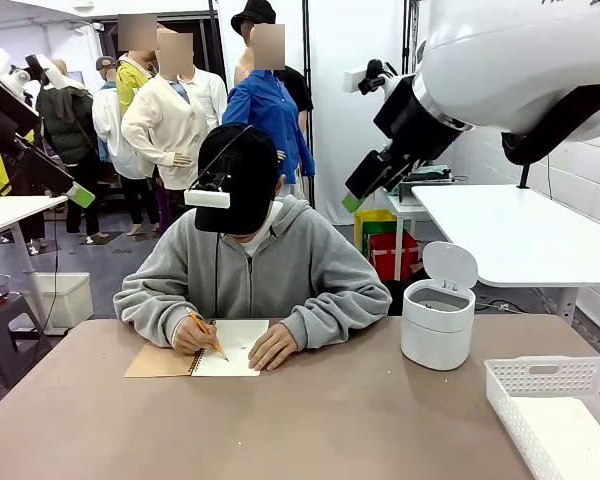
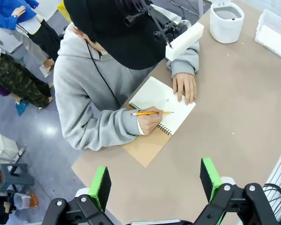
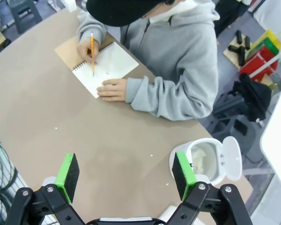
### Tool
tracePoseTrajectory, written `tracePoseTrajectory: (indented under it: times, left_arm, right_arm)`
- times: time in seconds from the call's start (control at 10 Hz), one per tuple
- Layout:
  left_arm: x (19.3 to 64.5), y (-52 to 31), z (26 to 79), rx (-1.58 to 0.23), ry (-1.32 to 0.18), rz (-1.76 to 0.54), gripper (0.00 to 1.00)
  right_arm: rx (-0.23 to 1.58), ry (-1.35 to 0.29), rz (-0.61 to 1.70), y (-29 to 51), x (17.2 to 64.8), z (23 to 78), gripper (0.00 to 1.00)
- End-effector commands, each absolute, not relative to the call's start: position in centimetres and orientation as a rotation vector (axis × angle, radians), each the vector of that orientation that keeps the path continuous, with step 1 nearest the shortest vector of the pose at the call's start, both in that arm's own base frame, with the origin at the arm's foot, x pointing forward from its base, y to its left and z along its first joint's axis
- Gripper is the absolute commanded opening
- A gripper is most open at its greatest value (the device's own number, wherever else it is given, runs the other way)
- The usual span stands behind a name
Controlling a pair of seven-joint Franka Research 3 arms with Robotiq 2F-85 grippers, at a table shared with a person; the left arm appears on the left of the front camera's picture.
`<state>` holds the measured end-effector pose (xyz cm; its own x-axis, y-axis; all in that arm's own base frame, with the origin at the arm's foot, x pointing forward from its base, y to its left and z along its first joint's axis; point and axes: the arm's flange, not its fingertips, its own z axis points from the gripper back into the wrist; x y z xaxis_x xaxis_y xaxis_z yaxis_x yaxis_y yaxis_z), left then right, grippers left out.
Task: Sort the paper based on its condition.
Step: If a person hands you a paper, place it in the Organizing basket , and if it's crumpled, put it in the Trash can.
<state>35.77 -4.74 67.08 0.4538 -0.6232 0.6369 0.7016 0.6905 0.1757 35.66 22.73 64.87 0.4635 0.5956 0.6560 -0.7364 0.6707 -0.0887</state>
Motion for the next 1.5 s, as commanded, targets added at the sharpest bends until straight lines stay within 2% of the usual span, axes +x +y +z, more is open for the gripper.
tracePoseTrajectory:
  times: [0.0,1.4]
  left_arm:
    - [35.3,-5.7,66.3,-0.127,-0.733,-0.828,1.00]
    - [35.8,-4.7,67.1,-0.119,-0.734,-0.820,1.00]
  right_arm:
    - [0.220,-0.700,0.824,22.8,35.3,64.1,1.00]
    - [0.214,-0.701,0.820,23.1,35.0,64.9,1.00]
